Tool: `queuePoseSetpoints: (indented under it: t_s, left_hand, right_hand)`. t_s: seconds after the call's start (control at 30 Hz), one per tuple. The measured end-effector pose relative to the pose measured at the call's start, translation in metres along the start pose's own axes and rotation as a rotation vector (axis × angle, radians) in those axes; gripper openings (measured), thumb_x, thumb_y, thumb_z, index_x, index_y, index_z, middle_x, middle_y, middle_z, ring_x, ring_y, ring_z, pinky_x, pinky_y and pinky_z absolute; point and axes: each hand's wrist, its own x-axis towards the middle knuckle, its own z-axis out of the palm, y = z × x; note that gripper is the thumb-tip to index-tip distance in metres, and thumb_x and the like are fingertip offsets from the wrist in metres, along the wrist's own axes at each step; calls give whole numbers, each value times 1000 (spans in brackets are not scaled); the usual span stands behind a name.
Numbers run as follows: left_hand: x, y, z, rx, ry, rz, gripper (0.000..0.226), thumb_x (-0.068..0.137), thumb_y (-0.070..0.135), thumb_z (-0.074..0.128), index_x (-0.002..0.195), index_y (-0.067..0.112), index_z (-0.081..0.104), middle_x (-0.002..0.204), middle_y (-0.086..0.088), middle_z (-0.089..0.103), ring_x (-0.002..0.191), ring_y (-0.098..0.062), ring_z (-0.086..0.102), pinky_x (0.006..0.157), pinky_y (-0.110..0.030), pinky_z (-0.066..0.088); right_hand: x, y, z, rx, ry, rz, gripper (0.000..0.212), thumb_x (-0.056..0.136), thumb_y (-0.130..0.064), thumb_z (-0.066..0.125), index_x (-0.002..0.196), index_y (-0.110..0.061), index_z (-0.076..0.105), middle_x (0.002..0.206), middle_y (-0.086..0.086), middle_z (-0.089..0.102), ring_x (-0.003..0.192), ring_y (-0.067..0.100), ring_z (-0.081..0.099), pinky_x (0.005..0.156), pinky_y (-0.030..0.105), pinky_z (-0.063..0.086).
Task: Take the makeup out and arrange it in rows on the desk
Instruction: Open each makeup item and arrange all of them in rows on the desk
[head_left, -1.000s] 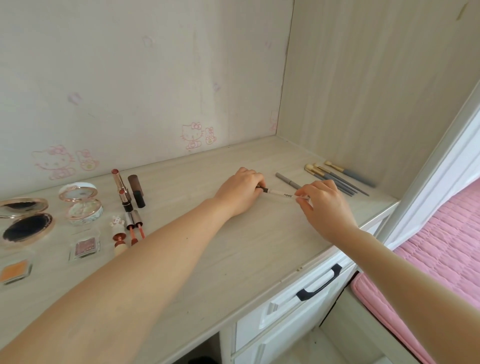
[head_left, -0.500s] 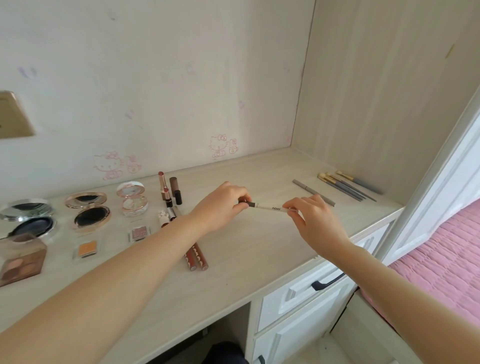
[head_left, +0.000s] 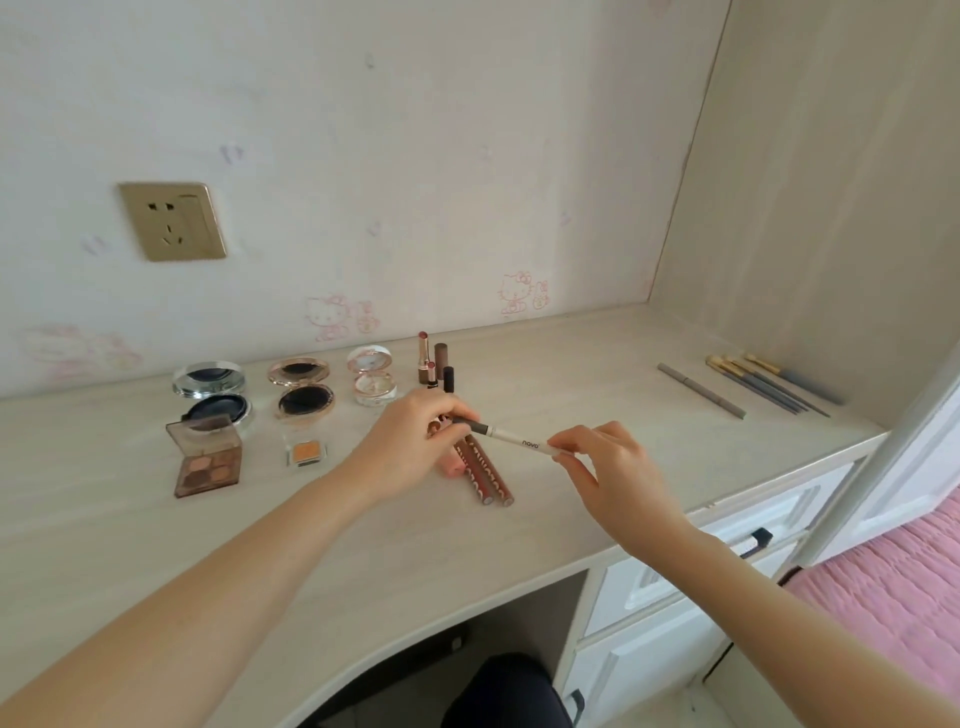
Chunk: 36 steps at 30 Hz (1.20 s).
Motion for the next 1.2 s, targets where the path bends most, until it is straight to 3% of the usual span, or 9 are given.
queuePoseSetpoints:
  t_s: [0.1,0.23,0.4,0.53,0.7,0.97,1.2]
  left_hand:
    - [-21,-8,-18,-34,38,-44,24,89,11,64,94,34,70,96,21,66,99,7,55,86,-11,37]
    - [-49,-21,-36,-97,88,-137,21,89,11,65,97,29,72,100,14,69,99,-1,60,91,-17,43]
    - [-75,-33,-52,-288,237,-274,27,86,5,67,93,30,71,87,11,71,83,2,64,78,-10,47]
    - [-92,-43,-56,-619,380,-387,25,88,-1,62,106,16,68,90,-8,72,87,-24,71,82,-29,58]
    - [-99,-46,-46,-925,541,-479,22,91,3,59,113,6,63,99,-12,73,86,-25,71,78,-33,58]
    - [-100,-37,-39,-959,454,-451,13,89,6,63,101,3,68,95,-18,72,91,-28,70,74,-28,57]
    - [-100,-34,-42,-842,514,-439,10,88,7,64,95,13,69,90,-12,69,75,-23,69,66,-28,57]
  right_hand:
    - [0,-20,13,21,-20,-35,16,92,-25,59,106,-26,67,88,-13,60,96,9,51,74,23,45]
    - [1,-47,28,64,-69,-86,16,92,-24,59,106,-26,68,87,-14,64,95,9,49,74,23,45]
    - [-1,-77,47,130,-80,-108,17,90,-22,61,106,-22,68,80,-21,45,92,9,50,72,24,44]
    - [-4,-98,62,160,-106,-167,17,91,-22,61,106,-20,68,93,-14,64,101,11,51,81,24,46]
    - [-8,-116,77,221,-110,-175,17,89,-22,64,105,-17,69,95,-9,66,114,14,51,90,29,48]
    - [-5,-134,95,319,-151,-116,20,88,-26,64,106,-19,67,89,-16,64,92,5,49,73,10,37]
    - [-2,-138,99,374,-234,-78,23,91,-31,60,113,-26,64,94,-13,63,91,-3,52,78,15,45]
